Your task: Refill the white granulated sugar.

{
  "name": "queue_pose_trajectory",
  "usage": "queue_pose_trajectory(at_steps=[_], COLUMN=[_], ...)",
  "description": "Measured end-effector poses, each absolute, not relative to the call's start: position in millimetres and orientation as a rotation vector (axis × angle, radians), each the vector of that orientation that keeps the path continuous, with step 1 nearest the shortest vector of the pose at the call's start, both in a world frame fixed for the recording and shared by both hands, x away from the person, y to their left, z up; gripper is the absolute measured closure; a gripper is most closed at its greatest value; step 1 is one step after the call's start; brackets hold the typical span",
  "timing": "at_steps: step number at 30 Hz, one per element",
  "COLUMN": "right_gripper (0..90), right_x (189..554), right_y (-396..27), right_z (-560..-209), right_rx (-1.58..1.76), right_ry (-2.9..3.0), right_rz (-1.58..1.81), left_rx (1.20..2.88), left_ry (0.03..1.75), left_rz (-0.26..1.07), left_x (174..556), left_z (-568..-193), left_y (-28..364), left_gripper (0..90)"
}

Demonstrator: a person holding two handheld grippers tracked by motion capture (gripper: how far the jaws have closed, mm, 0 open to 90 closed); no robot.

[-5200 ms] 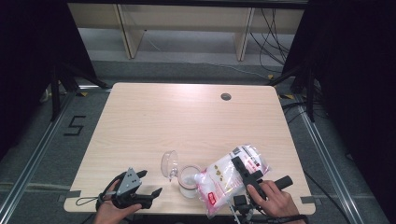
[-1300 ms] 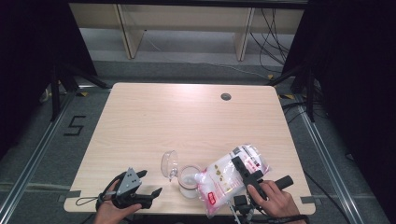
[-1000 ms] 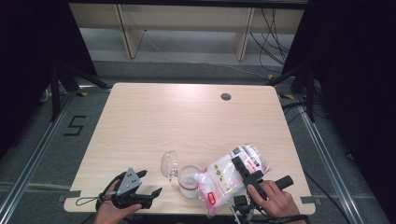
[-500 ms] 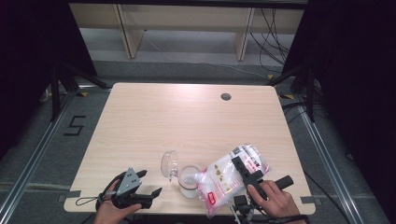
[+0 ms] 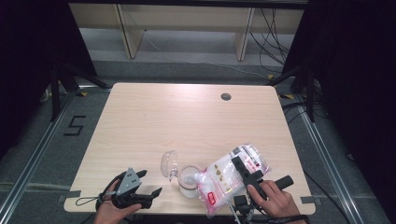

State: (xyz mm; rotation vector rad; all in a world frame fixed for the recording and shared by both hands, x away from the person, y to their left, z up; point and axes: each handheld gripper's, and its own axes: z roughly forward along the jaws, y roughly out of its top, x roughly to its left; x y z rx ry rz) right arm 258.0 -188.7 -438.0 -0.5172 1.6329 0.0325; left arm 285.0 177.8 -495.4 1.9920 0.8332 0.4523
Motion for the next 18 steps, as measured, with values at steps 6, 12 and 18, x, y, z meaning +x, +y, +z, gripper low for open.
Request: queue_pose_trajectory(at_steps=[6, 12, 18], right_gripper=[52.8, 52.9, 53.0], right_x=[258.6, 258.3, 258.6], right_y=[-189.2, -189.5, -189.6], right_z=[-438.1, -438.1, -437.7], right_rx=[-0.521, -0.518, -0.521], right_ry=[1.623, 1.622, 1.618], right_rz=[0.037, 0.038, 0.040], left_rx=[1.994, 2.012, 2.025], left_ry=[0.833, 0.803, 0.807], left_rz=[0.461, 0.492, 0.501], left_x=[285.2, 285.2, 285.2], left_z=[-495.6, -494.4, -493.6], left_y=[177.7, 178.0, 179.2], left_gripper=[18.5, 18.5, 18.5])
